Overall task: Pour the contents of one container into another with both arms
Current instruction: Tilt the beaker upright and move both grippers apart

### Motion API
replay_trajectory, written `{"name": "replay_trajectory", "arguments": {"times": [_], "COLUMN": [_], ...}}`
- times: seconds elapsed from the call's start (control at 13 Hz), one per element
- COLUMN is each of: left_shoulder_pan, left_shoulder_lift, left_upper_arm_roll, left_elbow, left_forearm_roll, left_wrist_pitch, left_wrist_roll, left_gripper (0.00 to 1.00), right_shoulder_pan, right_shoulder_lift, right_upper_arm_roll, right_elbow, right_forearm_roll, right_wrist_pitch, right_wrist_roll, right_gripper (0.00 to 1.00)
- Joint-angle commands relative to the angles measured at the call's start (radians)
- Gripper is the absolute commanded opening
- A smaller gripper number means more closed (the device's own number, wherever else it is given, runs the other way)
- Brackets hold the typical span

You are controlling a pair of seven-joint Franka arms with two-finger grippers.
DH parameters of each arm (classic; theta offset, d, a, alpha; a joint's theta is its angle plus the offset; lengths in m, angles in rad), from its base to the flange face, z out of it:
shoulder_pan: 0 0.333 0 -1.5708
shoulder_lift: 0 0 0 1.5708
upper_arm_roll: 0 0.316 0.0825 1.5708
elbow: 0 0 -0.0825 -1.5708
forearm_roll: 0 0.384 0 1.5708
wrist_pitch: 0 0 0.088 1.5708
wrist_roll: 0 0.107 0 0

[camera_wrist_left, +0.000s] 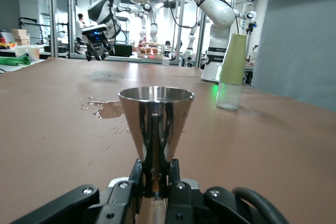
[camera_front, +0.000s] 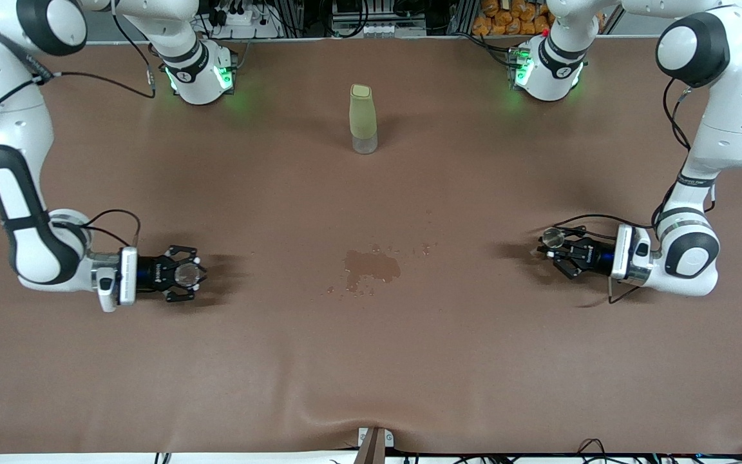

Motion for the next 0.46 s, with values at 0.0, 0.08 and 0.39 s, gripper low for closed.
{"name": "replay_trajectory", "arguments": {"times": [0.0,0.08,0.39], "left_shoulder_pan": [0.045,0.053,0.078], "left_shoulder_lift": [0.019,0.02,0.045], "left_upper_arm_roll": [-0.01,-0.009,-0.003], "left_elbow": [0.004,0.005,0.005], "left_forearm_roll": [0.031,0.049,0.059], "left_wrist_pitch": [-0.019,-0.019,-0.017], "left_wrist_roll": [0.011,0.011,0.013], "left_gripper": [0.0,0.0,0.03], "right_shoulder_pan": [-0.083,-0.109,-0.175], "right_shoulder_lift": [0.085,0.098,0.133], "right_upper_arm_roll": [0.025,0.025,0.006], "right_elbow": [0.072,0.072,0.081], "right_forearm_roll": [-0.068,-0.083,-0.119], "right_wrist_pitch": [-0.034,-0.035,-0.028], "right_wrist_roll": [-0.068,-0.093,-0.139], "right_gripper": [0.0,0.0,0.0]}}
